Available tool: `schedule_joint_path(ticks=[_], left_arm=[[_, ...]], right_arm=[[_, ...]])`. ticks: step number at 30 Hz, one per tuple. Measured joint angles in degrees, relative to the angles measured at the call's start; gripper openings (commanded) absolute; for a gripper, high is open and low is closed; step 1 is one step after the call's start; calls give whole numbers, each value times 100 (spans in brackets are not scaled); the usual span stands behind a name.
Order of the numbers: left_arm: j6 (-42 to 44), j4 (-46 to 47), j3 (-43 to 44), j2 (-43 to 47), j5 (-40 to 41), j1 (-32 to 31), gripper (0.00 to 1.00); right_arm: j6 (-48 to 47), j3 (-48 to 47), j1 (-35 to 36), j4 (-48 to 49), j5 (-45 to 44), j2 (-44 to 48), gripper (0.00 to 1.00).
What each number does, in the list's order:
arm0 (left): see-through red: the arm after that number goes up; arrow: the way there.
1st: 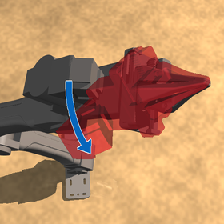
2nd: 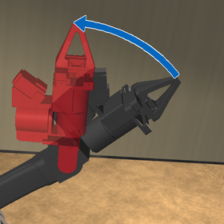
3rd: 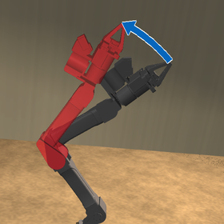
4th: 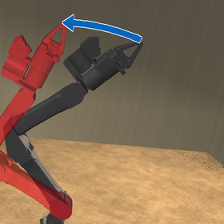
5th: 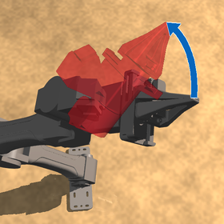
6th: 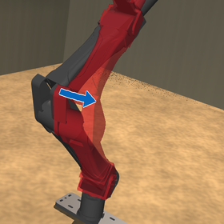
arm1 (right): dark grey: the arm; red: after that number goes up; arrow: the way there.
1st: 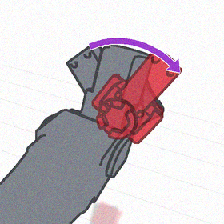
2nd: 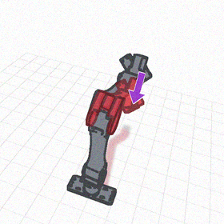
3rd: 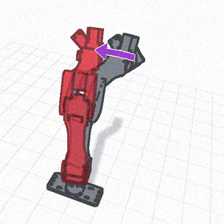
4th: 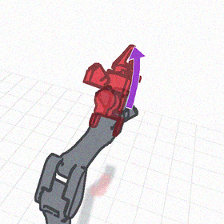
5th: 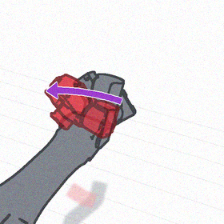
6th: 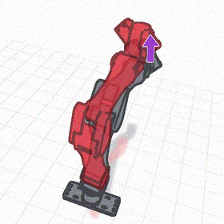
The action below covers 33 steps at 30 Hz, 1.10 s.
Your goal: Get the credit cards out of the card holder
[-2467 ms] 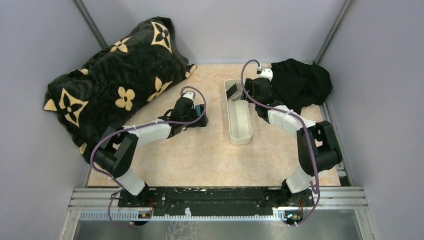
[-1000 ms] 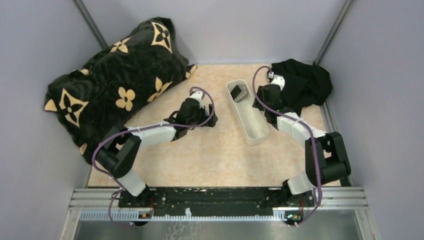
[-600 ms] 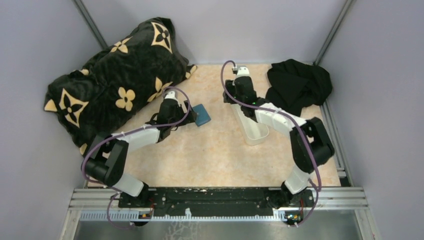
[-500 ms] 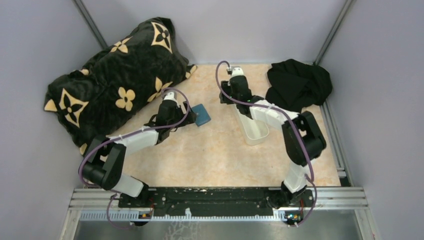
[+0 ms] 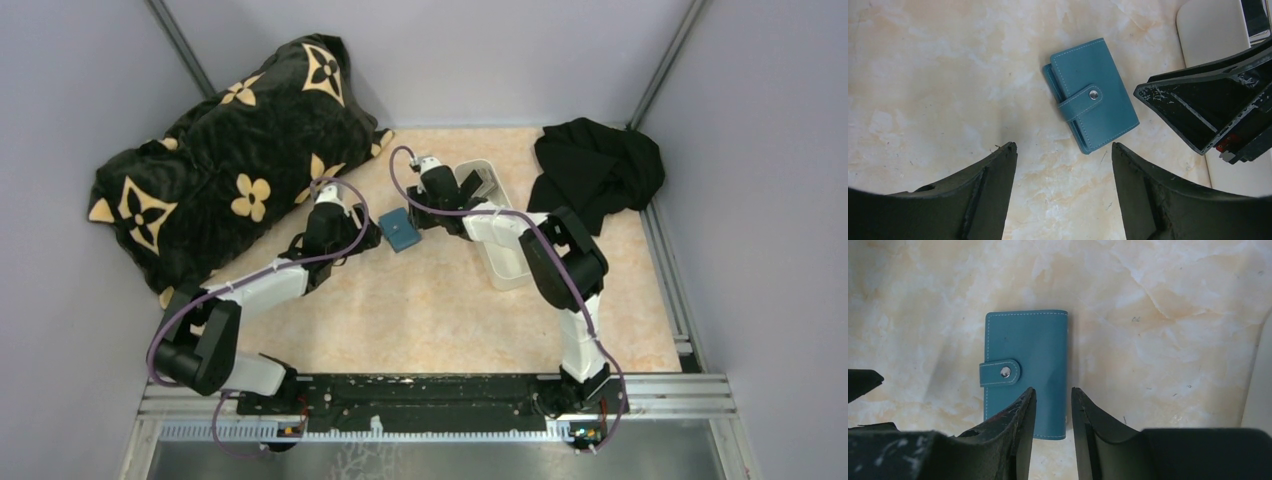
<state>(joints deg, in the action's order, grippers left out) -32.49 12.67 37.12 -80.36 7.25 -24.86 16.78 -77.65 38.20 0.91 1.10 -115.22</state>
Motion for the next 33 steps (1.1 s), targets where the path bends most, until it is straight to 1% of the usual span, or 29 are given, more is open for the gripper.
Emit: schedule_joint_path(ticks=[2,5,10,13,18,19,21,22,23,26,28,30,32,33], left_arm=[[101,20,-15,0,-9,0,89],[356,267,-175,0,-144,2,98],[857,726,-461,-66,-518,0,99],[1051,872,-439,-212,-695,0,99],[1165,1001,-428,-343,-903,0,99],[1163,1073,-428,-343,-920,0,99],[1154,1080,-428,-332,-881,0,99],[1139,1080,-439,-308,-822,0,99],[1128,1082,-459,-264,-732,0,99],[1110,1082,-564,-42,-476,0,99],[1110,1082,-636,116,-306,0,99],[1110,1080,-686,234,-151,0,99],[1108,1073,-734,328,-7,0,99],[1093,1075,-776,378,76,0,99]], right_arm=[[2,2,4,0,57,-24,31],[31,83,17,44,92,-37,31],[55,514,101,166,184,-37,30],[70,682,127,376,162,26,26],[-11,874,323,260,-205,275,23],[-131,870,544,122,-490,369,19],[-177,850,608,90,-553,374,10],[-203,804,651,44,-608,374,3],[-223,737,682,-22,-649,369,1],[-262,321,719,-146,-789,245,0],[-269,61,717,-151,-890,136,6],[-269,4,708,-144,-960,118,9],[-269,4,699,-144,-986,118,7],[-267,7,699,-149,-975,118,3]])
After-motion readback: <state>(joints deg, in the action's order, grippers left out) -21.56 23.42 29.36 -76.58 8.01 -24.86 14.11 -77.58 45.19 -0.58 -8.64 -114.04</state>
